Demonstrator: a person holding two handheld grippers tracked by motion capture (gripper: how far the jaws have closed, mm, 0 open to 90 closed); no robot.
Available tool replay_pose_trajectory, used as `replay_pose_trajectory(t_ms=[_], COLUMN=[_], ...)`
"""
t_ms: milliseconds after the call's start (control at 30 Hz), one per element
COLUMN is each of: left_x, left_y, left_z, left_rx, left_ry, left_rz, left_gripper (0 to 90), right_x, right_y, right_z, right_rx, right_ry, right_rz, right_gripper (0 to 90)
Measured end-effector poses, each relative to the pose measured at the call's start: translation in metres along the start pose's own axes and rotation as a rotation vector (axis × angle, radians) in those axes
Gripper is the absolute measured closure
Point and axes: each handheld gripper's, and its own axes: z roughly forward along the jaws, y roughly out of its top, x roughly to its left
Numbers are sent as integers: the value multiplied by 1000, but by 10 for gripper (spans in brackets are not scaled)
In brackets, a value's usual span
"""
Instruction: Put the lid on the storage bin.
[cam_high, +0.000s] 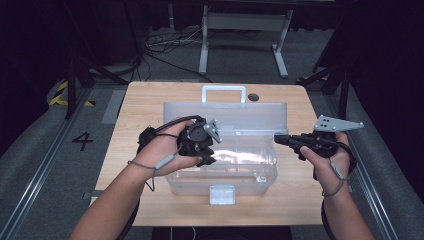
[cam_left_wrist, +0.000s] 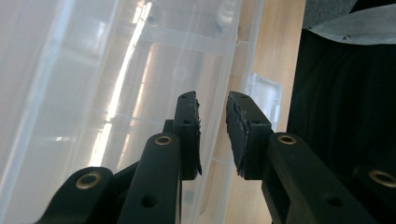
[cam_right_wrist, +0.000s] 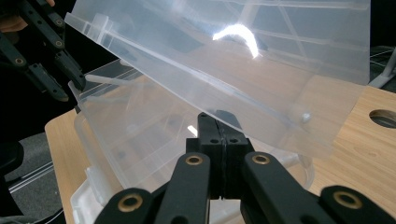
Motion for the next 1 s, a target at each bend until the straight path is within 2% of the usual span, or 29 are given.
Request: replay_pose_trajectory(t_ms=[500,700,933,1000], left_x=[7,15,19,22], left_y=[-40,-63,-79,-85], left_z=[-18,-30,-34,-37], left_rx=[-51,-102,-96,-80], left_ry=[14,19,34,59], left_rz=[-102,-175,-221,-238], left_gripper=[737,739,738,737], right_x=[0,0,0,0], right_y=[1,1,1,1], right_z=[-1,-2,-3,-4], right_rx=[19,23,24,25], right_ry=[-9,-18,-18,-25], right_rz=[-11,-10,-9,-11], right_gripper=[900,900,900,900])
